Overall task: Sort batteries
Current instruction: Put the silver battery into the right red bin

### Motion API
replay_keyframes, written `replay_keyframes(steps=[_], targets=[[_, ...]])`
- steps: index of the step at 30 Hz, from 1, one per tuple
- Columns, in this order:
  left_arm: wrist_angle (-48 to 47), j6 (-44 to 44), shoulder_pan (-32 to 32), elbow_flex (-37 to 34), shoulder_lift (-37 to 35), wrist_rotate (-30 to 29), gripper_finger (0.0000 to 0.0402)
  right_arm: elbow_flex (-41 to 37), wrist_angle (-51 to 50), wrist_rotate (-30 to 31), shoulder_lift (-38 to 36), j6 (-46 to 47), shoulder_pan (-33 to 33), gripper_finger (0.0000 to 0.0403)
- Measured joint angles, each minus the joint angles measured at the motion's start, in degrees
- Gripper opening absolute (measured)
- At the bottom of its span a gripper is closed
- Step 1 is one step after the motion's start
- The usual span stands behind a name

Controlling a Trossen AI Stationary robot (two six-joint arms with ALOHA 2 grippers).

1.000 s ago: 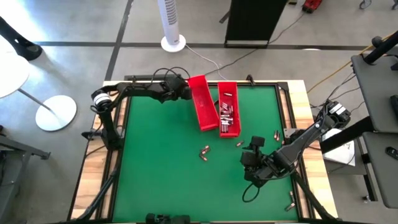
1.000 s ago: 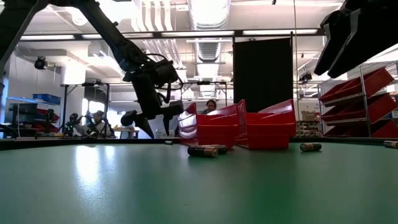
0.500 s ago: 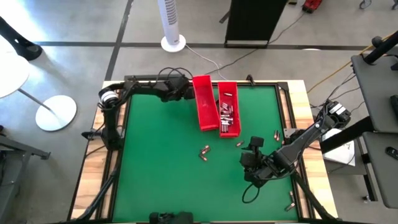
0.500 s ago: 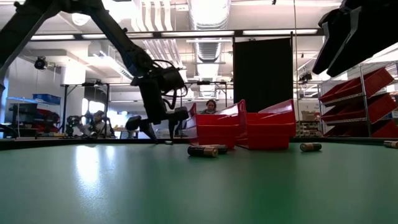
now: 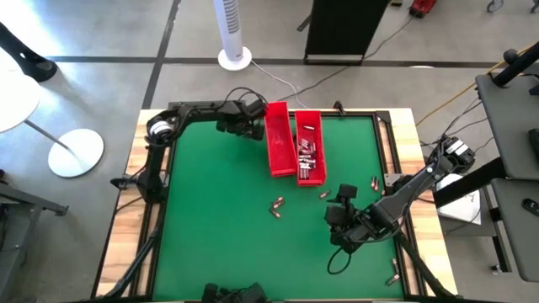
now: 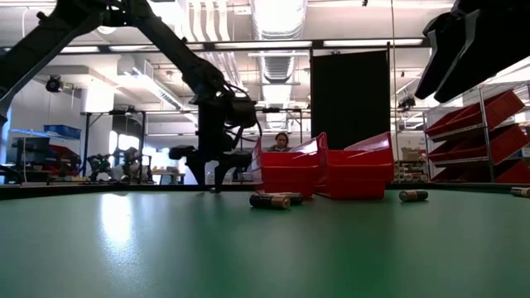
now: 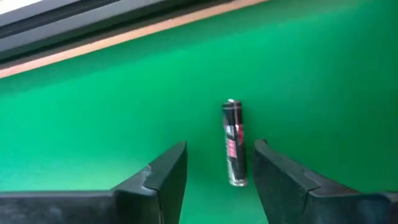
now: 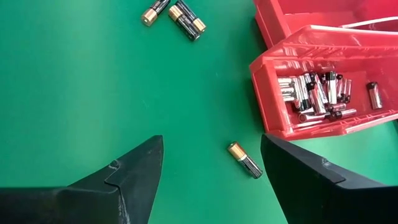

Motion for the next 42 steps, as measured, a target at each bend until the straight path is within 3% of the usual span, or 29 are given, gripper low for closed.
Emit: replay_keyframes(steps=[15, 19, 25, 32, 37, 42], targets=[[3.10, 2.90, -0.16, -2.87, -0.71, -0.41, 0.0151, 0.00, 0.28, 0.00, 0.00, 0.20, 0.00, 0.0257], [3.90, 2.57, 0.08, -3.70, -0.71, 0.49, 0.0114, 0.00, 0.33, 0.00, 0.00, 0.15, 0.00, 0.0248], [4.23, 3.69, 0.06, -4.30, -0.71, 0.39, 0.0018, 0.00, 0.50, 0.00, 0.00, 0.12, 0.00, 0.0242], [3.64, 7.82, -0.46, -4.33, -1.31, -0.75, 0.0010, 0.04, 0.58, -0.18, -0.30, -0.85, 0.00, 0.0252], [0.57, 11.41, -3.14, -5.35, -5.12, -4.88, 0.0004, 1.87, -2.21, -0.56, -1.63, -0.85, 0.06, 0.0255], [0.90, 13.10, -8.44, -9.08, -15.06, -9.71, 0.0003, 4.00, -6.24, -0.48, -2.35, -0.84, 0.42, 0.0244]])
